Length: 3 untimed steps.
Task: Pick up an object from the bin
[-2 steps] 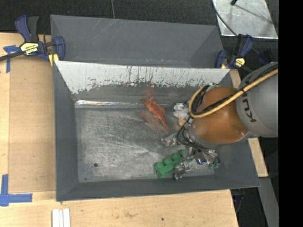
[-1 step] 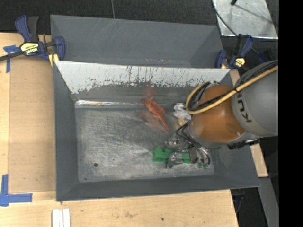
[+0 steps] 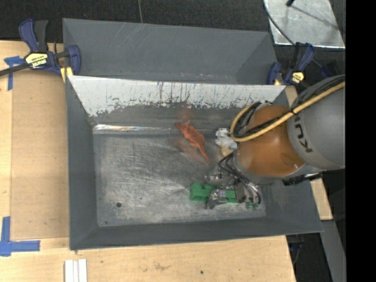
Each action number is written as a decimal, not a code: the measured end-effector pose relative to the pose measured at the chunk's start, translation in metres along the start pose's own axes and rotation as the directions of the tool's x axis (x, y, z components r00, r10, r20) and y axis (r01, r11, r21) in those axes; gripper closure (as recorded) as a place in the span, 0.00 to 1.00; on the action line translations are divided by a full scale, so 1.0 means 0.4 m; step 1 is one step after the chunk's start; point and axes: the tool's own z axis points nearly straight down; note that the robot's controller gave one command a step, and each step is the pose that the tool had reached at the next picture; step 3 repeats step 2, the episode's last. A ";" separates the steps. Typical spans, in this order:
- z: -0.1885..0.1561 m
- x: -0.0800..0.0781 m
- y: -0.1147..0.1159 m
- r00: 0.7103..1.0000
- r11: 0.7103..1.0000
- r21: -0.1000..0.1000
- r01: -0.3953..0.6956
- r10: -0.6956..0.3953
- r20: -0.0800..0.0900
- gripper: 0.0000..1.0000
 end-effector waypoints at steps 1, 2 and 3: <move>-0.009 0.003 0.000 1.000 1.000 0.000 0.000 0.000 -0.007 1.00; -0.032 0.007 -0.002 1.000 1.000 0.001 0.001 -0.001 -0.016 1.00; -0.032 0.007 -0.002 1.000 1.000 0.001 0.001 -0.001 -0.016 1.00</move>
Offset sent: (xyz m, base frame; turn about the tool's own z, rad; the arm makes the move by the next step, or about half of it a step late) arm 0.0000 -0.0001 0.0081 0.0000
